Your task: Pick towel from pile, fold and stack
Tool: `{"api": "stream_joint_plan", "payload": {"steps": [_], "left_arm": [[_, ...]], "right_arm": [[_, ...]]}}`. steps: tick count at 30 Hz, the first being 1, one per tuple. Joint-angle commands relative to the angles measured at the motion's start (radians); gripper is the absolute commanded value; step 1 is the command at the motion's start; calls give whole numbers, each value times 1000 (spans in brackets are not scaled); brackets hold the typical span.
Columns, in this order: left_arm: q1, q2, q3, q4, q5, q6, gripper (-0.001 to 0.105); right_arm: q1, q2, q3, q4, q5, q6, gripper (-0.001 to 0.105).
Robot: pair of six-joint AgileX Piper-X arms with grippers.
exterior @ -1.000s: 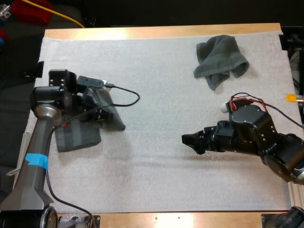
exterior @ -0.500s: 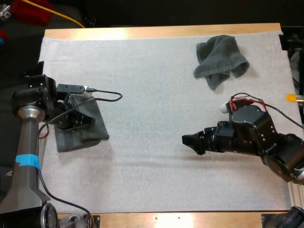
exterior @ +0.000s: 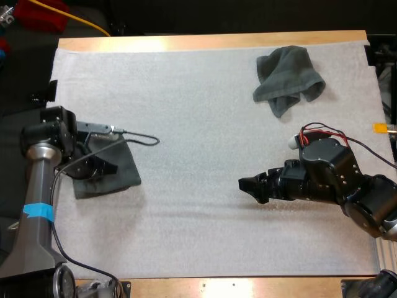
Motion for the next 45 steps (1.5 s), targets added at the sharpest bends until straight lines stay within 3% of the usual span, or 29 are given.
{"api": "stream_joint_plan", "payload": {"steps": [1,5,12,18,26,33,36,45], "left_arm": [[1,-8,13,-13,-36,-2,20],[1,-8,39,-53,-104,-38,28],[1,-8,43,-92,-302,-55,62],[1,-8,37,-100,-392,-128,65],[1,-40,-22,-117,-223,-156,65],[1,-41,-37,-176,46,-170,65],[1,-41,-37,-232,120,-183,65],[1,33,-37,-314,102,-222,65]], "right_arm": [[2,-5,-4,5,-10,-7,79],[2,-5,-4,5,-10,-7,79],[2,-5,-4,5,-15,-7,79],[2,-5,-4,5,-26,-7,79],[2,-5,-4,5,-27,-7,79],[2,-5,-4,-1,-40,-7,79],[2,-5,-4,-24,-40,-7,79],[2,-5,-4,-48,-40,-5,79]]}}
